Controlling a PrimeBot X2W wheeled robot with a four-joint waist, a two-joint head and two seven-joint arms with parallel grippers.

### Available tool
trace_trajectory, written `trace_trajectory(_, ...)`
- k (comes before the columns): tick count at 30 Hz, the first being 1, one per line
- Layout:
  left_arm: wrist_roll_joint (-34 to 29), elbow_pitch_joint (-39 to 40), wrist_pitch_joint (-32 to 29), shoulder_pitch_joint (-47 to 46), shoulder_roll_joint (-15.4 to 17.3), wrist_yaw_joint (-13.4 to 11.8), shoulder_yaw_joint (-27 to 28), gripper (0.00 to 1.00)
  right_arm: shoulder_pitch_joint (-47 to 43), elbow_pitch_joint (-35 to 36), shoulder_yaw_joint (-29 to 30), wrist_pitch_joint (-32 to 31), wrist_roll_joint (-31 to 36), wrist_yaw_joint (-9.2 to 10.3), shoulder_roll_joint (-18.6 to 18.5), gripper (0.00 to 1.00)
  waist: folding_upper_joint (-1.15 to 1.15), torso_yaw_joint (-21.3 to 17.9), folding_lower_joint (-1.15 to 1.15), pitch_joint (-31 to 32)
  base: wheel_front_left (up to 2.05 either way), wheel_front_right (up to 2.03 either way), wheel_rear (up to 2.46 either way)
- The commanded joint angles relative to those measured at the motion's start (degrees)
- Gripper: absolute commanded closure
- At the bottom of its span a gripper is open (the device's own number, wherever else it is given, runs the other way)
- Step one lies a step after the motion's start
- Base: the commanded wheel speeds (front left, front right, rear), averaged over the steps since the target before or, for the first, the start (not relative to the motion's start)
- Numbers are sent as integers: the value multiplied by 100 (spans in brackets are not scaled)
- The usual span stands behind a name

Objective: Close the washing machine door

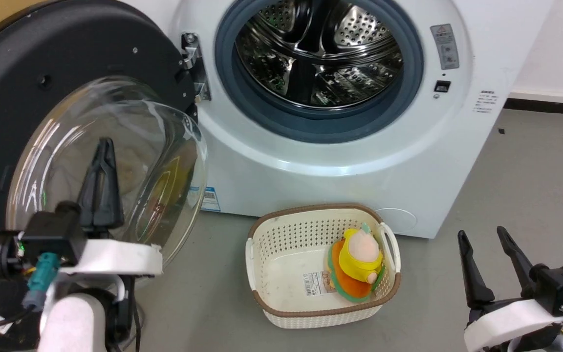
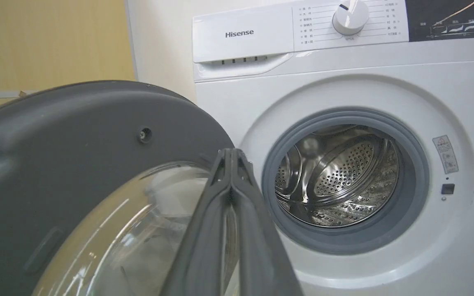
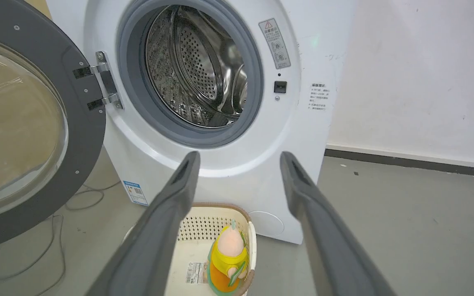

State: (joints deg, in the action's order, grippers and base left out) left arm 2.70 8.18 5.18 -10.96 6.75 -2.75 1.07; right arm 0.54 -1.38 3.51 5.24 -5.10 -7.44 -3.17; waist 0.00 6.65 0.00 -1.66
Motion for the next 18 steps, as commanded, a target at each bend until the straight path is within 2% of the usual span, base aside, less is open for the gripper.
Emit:
trace_trajectory(1,88,83,63,-201,44,47,62,100,-36,-26,37,58,-46,-2,11,0,0,92,0,-44,0,0,0)
trace_trajectory(8,313,169,147,-712,147,233,351,100,-32,-77,117,142,-108,-2,13,0,0,361,0,-114,0,0,0)
trace_trajectory(18,863,211,290,-1619,344,450,1095,100,-17,-165,243,285,-187,-2,16,0,0,750,0,-249,0,0,0)
